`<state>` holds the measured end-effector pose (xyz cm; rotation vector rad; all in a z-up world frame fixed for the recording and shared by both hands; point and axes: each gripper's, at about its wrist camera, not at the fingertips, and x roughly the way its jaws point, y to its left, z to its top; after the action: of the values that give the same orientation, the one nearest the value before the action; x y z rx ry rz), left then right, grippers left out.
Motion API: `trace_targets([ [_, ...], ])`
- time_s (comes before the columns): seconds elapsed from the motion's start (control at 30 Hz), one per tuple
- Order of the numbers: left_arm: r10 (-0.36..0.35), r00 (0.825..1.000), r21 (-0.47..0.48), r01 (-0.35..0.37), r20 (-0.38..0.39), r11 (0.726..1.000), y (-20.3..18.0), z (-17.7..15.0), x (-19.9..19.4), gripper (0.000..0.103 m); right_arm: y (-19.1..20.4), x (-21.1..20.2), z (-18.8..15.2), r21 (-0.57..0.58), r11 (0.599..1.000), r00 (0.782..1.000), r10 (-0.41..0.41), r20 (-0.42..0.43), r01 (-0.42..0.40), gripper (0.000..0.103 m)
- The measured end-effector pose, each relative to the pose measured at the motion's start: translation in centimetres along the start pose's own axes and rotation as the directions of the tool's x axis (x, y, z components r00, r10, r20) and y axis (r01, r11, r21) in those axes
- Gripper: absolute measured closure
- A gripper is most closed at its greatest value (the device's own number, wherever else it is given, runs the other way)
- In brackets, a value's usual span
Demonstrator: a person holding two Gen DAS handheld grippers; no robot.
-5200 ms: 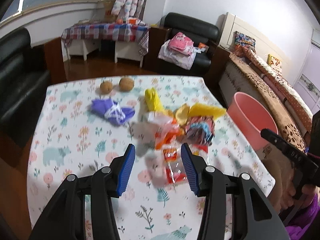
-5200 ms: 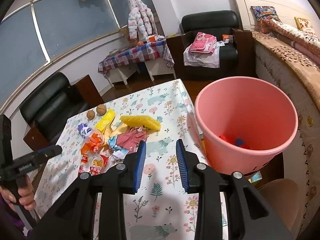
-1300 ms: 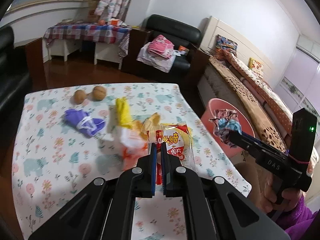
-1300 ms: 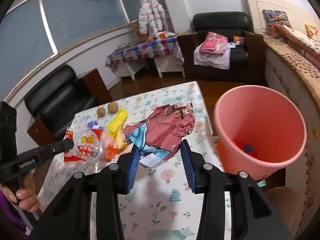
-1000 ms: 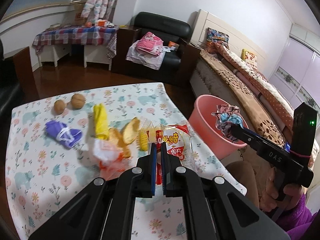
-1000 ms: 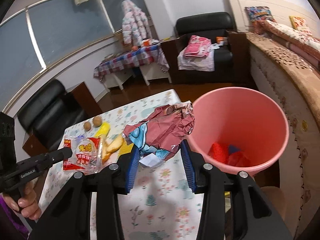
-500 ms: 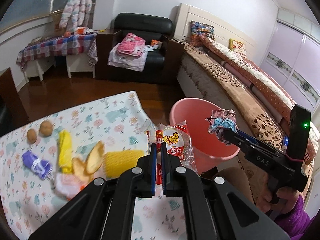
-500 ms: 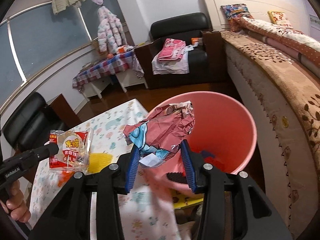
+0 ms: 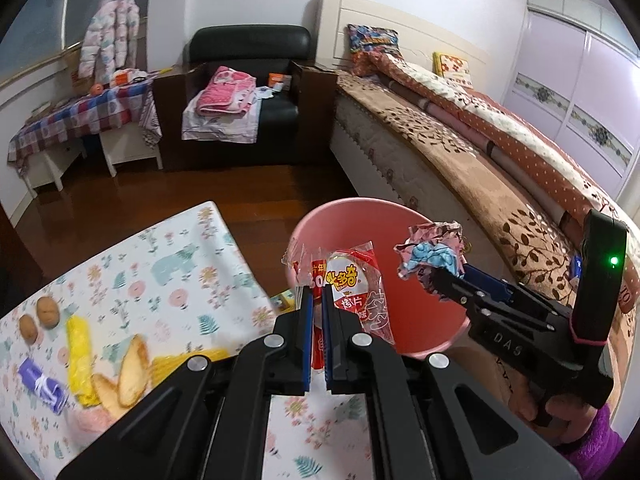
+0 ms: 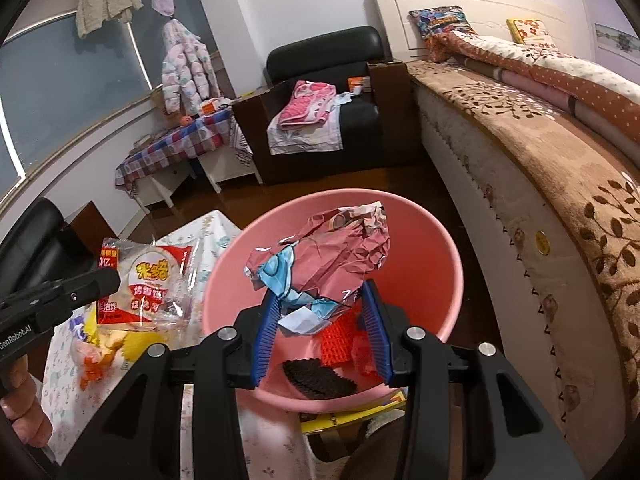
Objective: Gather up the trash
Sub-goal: 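Carry the snack bag and pink foil wrapper over the pink bucket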
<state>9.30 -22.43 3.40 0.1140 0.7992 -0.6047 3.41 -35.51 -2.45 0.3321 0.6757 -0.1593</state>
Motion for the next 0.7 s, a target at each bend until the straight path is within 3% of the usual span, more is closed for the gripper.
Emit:
trace_targets([
  [0.7,0.009,0.996,0.072,-0.003,-0.084,0.997,-2.6,1.2,6.8,0.099,-1.3,1.9,-1.3,0.010,0.999,0.998,-0.048,-0.044,0.049,0.061],
])
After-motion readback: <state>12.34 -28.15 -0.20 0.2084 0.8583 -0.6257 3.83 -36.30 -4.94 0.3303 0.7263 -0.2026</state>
